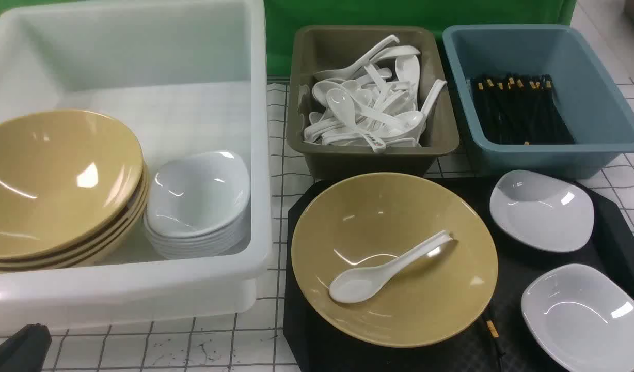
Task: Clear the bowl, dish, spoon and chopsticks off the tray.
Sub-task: Use the left arm to grab the soup spoon in the middle
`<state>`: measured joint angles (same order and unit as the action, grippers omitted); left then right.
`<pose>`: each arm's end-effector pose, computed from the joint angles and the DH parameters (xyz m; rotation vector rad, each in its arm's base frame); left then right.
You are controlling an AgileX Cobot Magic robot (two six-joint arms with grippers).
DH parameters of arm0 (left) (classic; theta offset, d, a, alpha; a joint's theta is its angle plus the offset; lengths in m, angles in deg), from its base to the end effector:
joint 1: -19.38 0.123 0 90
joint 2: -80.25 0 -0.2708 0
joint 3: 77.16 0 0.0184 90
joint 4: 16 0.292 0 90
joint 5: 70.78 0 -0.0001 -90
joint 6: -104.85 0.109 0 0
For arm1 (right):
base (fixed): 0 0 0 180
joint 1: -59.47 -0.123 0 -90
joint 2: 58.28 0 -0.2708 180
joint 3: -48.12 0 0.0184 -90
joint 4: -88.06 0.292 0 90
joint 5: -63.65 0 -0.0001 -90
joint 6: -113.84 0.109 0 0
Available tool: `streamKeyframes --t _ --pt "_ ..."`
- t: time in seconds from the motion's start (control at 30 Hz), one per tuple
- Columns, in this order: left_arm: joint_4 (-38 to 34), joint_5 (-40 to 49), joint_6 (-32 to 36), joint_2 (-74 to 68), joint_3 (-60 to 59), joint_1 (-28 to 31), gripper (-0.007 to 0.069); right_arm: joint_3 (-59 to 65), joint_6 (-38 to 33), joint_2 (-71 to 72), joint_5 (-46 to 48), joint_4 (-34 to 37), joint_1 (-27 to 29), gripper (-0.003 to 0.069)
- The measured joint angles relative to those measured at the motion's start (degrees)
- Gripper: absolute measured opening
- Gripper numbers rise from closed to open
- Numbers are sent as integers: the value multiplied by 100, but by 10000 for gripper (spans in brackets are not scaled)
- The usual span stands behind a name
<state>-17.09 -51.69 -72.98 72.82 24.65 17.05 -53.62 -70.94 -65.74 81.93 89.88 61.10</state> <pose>0.1265 -0.0058 0.1709 0.0597 1.8265 -0.0203 0.1270 -0.0025 0.1719 -0.0296 1.8150 -0.0489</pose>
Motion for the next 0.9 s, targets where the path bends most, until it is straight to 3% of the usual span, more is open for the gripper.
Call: streamKeyframes --t 0.9 --pt "12 -7 37 0 0 0 -6 0 0 0 0 0 0 85"
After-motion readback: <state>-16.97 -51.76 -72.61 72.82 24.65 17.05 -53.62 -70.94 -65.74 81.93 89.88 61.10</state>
